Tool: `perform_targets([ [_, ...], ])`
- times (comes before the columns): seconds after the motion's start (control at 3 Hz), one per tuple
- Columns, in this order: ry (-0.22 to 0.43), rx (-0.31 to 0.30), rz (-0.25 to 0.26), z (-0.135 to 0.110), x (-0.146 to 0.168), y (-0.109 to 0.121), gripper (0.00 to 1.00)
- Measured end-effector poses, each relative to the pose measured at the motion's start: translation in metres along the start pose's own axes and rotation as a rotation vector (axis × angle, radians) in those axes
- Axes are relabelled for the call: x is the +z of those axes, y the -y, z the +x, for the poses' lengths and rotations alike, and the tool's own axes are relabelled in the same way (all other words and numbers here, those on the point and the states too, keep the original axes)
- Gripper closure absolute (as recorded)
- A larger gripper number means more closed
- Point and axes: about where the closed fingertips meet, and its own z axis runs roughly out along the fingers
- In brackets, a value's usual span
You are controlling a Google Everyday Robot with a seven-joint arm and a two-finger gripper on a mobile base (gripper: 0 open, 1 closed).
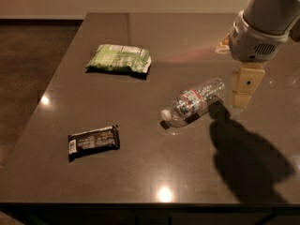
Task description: Move water bottle near rxbar chocolate
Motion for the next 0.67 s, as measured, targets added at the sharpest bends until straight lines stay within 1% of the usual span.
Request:
perform_targets([
  [0.33, 0.000, -0.067, -0.055, -0.006, 0.028, 0.010, 0.00],
  [0.67, -0.007, -0.125, -0.100, -0.009, 0.053, 0.012, 0.00],
])
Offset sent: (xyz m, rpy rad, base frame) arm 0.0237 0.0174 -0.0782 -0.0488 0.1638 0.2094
